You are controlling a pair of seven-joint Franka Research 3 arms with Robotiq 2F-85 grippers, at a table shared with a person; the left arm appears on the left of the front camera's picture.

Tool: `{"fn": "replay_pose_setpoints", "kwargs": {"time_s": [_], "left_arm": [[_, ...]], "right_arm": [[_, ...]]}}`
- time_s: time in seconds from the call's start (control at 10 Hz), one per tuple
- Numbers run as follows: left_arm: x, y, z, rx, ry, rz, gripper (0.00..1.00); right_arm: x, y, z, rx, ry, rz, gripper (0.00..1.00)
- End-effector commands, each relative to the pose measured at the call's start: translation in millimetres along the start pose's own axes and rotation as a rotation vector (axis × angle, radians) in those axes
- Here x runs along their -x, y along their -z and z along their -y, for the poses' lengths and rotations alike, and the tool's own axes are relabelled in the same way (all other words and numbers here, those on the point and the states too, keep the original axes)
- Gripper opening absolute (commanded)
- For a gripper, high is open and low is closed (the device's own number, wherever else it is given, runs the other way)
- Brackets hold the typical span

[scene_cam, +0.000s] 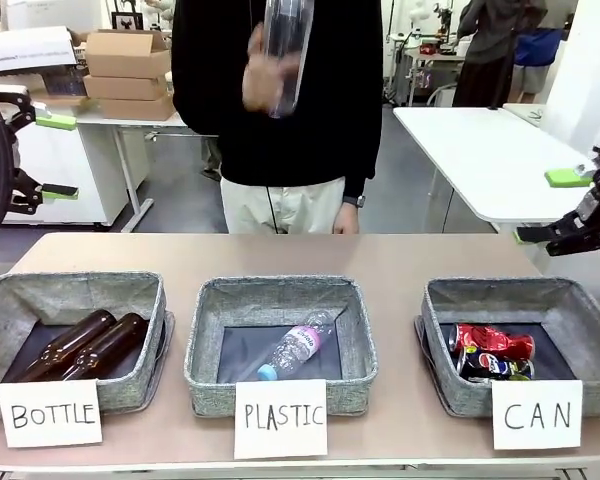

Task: Sort the can waste into the basket.
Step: Pick up the can waste from the table and place it in the right Fabric basket.

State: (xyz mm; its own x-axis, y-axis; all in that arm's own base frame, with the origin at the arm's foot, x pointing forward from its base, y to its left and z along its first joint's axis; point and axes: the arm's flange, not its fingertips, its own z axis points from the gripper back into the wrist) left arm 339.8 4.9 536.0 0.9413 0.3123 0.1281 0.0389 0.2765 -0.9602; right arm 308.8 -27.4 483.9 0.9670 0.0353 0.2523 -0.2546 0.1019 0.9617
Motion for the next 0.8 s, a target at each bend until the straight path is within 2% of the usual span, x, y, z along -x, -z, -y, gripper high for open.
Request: {"fn": "replay_pose_setpoints", "kwargs": {"time_s": [0.0,0.7], "left_arm": [[-0.2,0.1,3.0,0.025,-0.006,0.000,1.00],[-0.2,0.1,3.0,0.025,-0.006,0.000,1.00]], "right_arm": [[-0.3,-2.2,-3.8,0.033,-0.027,-0.001,1.00],[-0.3,-2.2,-3.8,0.033,-0.027,-0.001,1.00]]}}
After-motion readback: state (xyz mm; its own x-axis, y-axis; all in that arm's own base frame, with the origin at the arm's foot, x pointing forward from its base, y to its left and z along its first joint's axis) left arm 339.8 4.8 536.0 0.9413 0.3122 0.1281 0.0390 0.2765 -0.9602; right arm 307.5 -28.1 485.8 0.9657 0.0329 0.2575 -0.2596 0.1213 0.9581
